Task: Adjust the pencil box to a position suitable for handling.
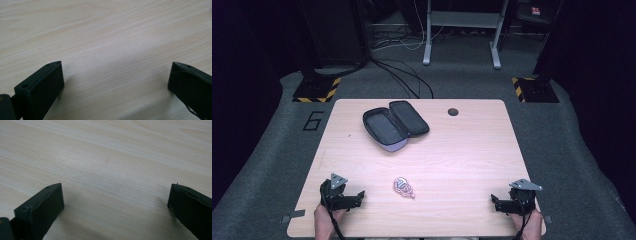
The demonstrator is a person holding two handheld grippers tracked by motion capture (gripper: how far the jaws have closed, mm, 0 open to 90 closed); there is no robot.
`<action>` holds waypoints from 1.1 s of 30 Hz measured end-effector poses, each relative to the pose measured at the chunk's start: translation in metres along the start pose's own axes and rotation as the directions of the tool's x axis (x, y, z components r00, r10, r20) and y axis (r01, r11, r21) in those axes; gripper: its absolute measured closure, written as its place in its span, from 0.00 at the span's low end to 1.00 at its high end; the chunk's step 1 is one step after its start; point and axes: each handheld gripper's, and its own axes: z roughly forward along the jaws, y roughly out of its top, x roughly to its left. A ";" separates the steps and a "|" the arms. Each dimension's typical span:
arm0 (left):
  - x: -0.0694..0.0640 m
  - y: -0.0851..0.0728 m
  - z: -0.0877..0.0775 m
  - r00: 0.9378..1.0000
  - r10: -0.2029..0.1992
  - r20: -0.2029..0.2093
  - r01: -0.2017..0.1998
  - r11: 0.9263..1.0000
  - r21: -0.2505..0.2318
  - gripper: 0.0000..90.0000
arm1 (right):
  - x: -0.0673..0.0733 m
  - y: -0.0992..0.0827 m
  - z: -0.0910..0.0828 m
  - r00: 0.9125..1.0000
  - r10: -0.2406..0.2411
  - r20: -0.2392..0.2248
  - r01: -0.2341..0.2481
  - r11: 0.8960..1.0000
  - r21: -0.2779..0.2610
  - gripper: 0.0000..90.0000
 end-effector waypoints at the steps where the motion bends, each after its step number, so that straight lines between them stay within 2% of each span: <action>1: 0.000 0.000 0.000 1.000 0.001 0.001 -0.001 1.000 0.002 0.00 | 0.000 0.000 0.000 1.000 0.000 0.002 0.000 1.000 -0.001 0.00; 5: 0.000 0.000 0.000 1.000 -0.001 0.000 0.001 1.000 -0.001 0.00 | 0.002 0.002 0.000 1.000 0.012 0.016 -0.012 1.000 -0.004 0.01; 7: 0.000 0.000 0.000 1.000 0.000 0.001 0.000 1.000 0.002 0.00 | 0.002 0.002 -0.001 1.000 -0.010 0.025 0.010 1.000 -0.004 0.01; 9: 0.000 0.000 0.000 1.000 -0.002 0.000 0.002 1.000 0.001 0.01 | 0.005 0.003 -0.001 1.000 0.007 -0.003 -0.007 1.000 -0.011 0.01; 10: 0.000 0.000 0.000 1.000 -0.002 0.000 0.002 1.000 0.001 0.01 | 0.005 0.003 -0.001 1.000 0.007 -0.003 -0.007 1.000 -0.011 0.01; 11: 0.000 0.000 0.000 1.000 -0.001 0.001 0.001 1.000 0.002 0.01 | 0.009 0.005 -0.001 1.000 -0.002 -0.023 0.002 1.000 -0.010 0.01; 13: 0.000 0.000 0.000 1.000 -0.001 0.001 0.001 1.000 0.002 0.01 | 0.011 0.006 -0.002 1.000 -0.009 -0.024 0.008 1.000 -0.014 0.01; 14: 0.000 0.000 0.000 1.000 -0.001 0.000 0.001 1.000 0.002 0.01 | 0.018 0.010 -0.003 0.999 -0.013 -0.035 0.012 1.000 -0.017 0.01; 17: -0.001 0.000 0.000 1.000 -0.002 0.000 0.002 1.000 0.002 0.01 | 0.025 0.013 -0.004 0.998 -0.029 -0.050 0.028 0.999 -0.032 0.01; 18: -0.001 0.000 0.000 1.000 -0.001 0.000 0.001 1.000 0.002 0.01 | 0.033 0.019 -0.005 0.997 -0.045 -0.067 0.043 0.999 -0.034 0.02; 21: -0.001 0.000 0.000 1.000 -0.001 0.000 0.001 1.000 0.002 0.01 | 0.039 0.023 -0.005 0.995 -0.054 -0.083 0.051 0.998 -0.043 0.02; 22: -0.001 0.000 0.000 1.000 0.000 0.000 0.000 1.000 0.003 0.01 | 0.049 0.030 -0.005 0.992 -0.072 -0.104 0.066 0.996 -0.057 0.02; 26: -0.001 0.000 0.000 1.000 -0.003 0.000 0.003 1.000 0.001 0.01 | 0.060 0.037 -0.004 0.987 -0.097 -0.127 0.089 0.993 -0.072 0.02; 30: -0.001 0.000 0.000 1.000 -0.003 0.000 0.003 1.000 0.001 0.01 | 0.078 0.049 -0.002 0.975 -0.132 -0.181 0.120 0.990 -0.075 0.02; 32: -0.001 0.000 0.000 1.000 -0.003 0.000 0.003 1.000 0.002 0.01 | 0.082 0.051 -0.001 0.972 -0.144 -0.187 0.132 0.988 -0.080 0.02; 33: -0.001 0.000 0.000 1.000 -0.001 0.000 0.001 1.000 0.003 0.01 | 0.088 0.055 0.000 0.966 -0.159 -0.205 0.143 0.986 -0.089 0.02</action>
